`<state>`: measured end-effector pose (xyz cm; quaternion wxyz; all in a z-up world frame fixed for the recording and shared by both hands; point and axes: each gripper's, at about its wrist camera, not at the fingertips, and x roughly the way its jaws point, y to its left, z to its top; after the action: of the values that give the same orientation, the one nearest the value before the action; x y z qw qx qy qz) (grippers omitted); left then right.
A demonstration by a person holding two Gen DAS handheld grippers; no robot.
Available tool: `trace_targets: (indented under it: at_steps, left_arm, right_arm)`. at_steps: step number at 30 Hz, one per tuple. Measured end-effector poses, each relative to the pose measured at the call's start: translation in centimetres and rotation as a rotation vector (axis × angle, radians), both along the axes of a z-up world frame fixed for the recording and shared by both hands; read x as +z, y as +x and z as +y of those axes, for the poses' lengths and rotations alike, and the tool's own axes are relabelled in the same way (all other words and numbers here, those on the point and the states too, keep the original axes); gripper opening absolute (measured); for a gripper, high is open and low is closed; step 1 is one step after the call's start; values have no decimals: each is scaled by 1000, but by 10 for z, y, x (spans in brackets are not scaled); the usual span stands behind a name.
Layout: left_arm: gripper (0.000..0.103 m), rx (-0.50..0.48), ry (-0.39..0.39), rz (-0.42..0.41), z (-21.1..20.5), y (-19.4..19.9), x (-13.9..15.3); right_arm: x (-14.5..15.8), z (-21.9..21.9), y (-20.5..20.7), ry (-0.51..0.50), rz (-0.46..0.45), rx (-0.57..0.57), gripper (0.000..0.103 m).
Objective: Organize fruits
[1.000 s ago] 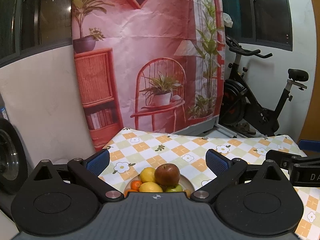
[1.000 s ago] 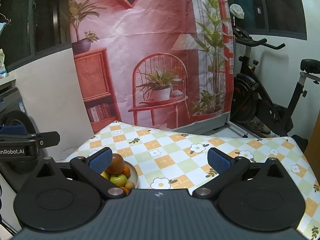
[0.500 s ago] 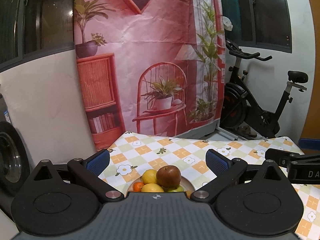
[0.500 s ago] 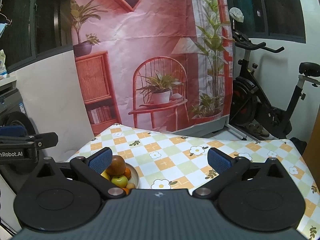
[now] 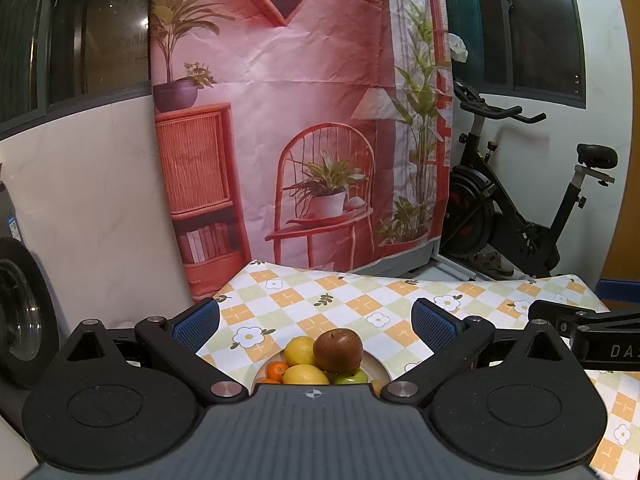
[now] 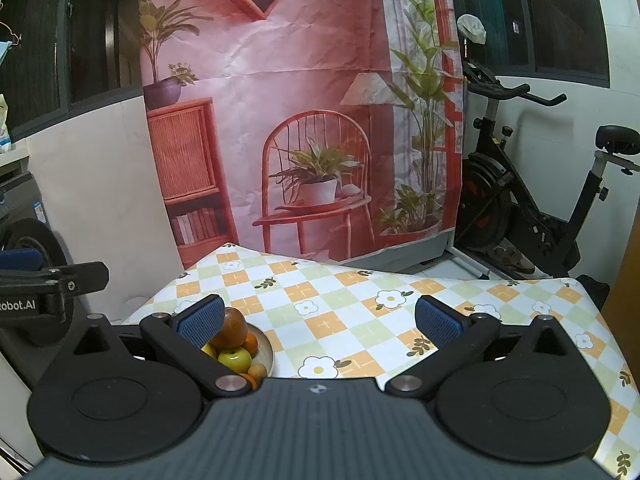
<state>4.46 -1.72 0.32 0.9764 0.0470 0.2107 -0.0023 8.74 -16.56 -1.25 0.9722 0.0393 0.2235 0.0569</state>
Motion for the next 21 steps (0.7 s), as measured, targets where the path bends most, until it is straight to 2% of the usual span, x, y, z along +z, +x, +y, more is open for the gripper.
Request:
trace_targets:
  at_steps: [21]
  left_arm:
    - [103, -5, 3, -1, 0, 0, 2]
  right_arm:
    - [-1, 1, 2, -3, -1, -2, 103]
